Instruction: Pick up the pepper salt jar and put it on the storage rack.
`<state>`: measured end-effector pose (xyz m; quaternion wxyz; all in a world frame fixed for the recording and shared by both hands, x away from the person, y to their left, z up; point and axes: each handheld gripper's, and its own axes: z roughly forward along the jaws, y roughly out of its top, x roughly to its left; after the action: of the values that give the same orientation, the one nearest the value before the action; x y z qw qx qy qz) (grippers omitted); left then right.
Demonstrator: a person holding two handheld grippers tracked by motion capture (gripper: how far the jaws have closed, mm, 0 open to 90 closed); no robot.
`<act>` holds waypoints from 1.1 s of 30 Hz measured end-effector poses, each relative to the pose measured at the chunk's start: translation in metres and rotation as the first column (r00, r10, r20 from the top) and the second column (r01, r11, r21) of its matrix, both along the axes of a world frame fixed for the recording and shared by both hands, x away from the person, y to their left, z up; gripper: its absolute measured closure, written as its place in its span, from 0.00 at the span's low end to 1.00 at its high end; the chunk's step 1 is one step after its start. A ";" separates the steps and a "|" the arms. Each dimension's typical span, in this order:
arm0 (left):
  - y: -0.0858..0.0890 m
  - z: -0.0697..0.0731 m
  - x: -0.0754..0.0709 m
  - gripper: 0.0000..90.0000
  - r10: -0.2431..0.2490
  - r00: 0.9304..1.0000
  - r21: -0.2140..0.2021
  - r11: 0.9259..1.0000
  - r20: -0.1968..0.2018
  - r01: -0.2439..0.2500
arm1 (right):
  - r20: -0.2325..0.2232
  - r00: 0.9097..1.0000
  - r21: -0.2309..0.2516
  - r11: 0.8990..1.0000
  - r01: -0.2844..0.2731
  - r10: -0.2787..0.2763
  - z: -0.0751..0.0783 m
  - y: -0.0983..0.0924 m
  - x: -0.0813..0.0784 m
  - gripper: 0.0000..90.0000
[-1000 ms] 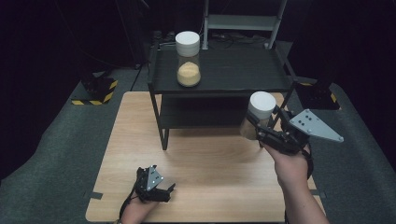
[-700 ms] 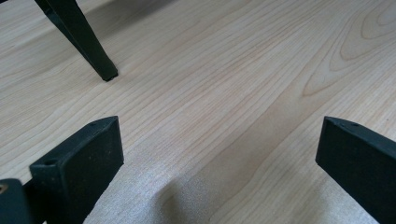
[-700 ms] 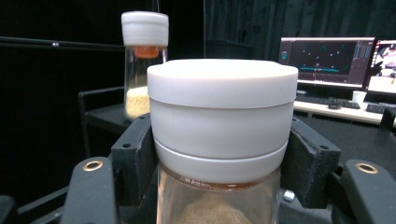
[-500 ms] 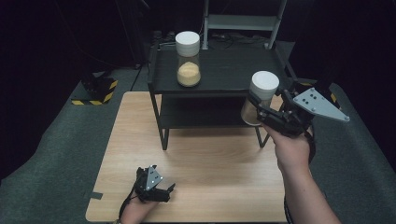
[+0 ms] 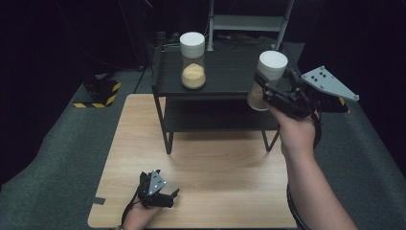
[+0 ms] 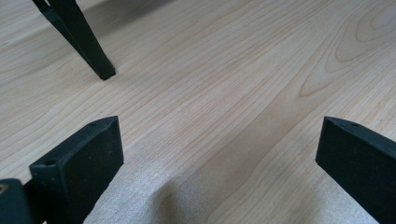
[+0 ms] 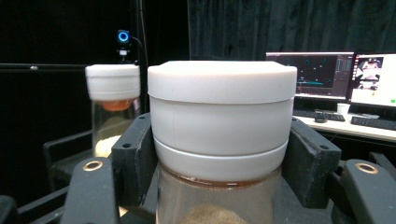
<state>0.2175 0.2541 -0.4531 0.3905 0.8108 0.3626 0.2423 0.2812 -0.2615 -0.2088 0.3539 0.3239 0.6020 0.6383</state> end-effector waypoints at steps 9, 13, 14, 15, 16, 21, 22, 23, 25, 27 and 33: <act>0.001 0.000 0.000 0.01 -0.002 1.000 -0.007 1.000 -0.003 0.002 | -0.014 1.000 0.012 1.000 0.026 -0.026 0.010 0.009 0.023 0.38; 0.003 0.000 0.000 0.01 -0.001 1.000 -0.014 1.000 -0.002 0.001 | -0.012 0.999 -0.001 0.999 0.038 -0.038 0.013 0.015 0.031 0.38; 0.003 0.000 0.000 0.01 -0.001 1.000 -0.016 1.000 -0.003 0.001 | -0.008 0.999 -0.006 0.999 0.041 -0.041 0.013 0.016 0.034 0.38; 0.003 0.000 0.000 0.01 -0.002 1.000 -0.016 1.000 -0.004 0.002 | -0.009 0.999 -0.005 0.999 0.042 -0.042 0.013 0.018 0.035 0.38; 0.004 0.000 0.000 0.01 -0.002 1.000 -0.018 1.000 -0.004 0.002 | -0.007 0.999 -0.008 0.999 0.044 -0.044 0.014 0.019 0.037 0.38; 0.004 -0.001 0.000 0.01 0.000 1.000 -0.020 1.000 -0.001 0.000 | -0.011 0.998 -0.018 0.998 0.055 -0.055 0.016 0.026 0.047 0.38; 0.005 -0.001 0.000 0.01 0.000 1.000 -0.021 1.000 -0.002 0.000 | -0.014 0.998 -0.017 0.998 0.056 -0.056 0.016 0.027 0.049 0.38; 0.005 -0.001 0.000 0.01 -0.001 1.000 -0.021 1.000 -0.002 0.001 | -0.015 0.998 -0.016 0.998 0.058 -0.058 0.016 0.029 0.051 0.38; 0.005 -0.001 0.001 0.01 -0.001 1.000 -0.023 1.000 -0.005 0.001 | -0.022 0.998 -0.012 0.998 0.061 -0.062 0.016 0.030 0.054 0.38; 0.005 -0.001 0.001 0.01 -0.001 1.000 -0.024 1.000 -0.006 0.001 | -0.023 0.997 -0.018 0.998 0.068 -0.068 0.016 0.033 0.059 0.38; 0.006 -0.001 0.001 0.01 -0.002 1.000 -0.029 1.000 -0.007 0.002 | -0.030 0.997 -0.023 0.997 0.075 -0.076 0.015 0.038 0.066 0.38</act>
<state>0.2187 0.2599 -0.4538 0.4013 0.8062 0.3668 0.2335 0.3476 -0.2233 -0.1936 0.3720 0.3525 0.6017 0.6126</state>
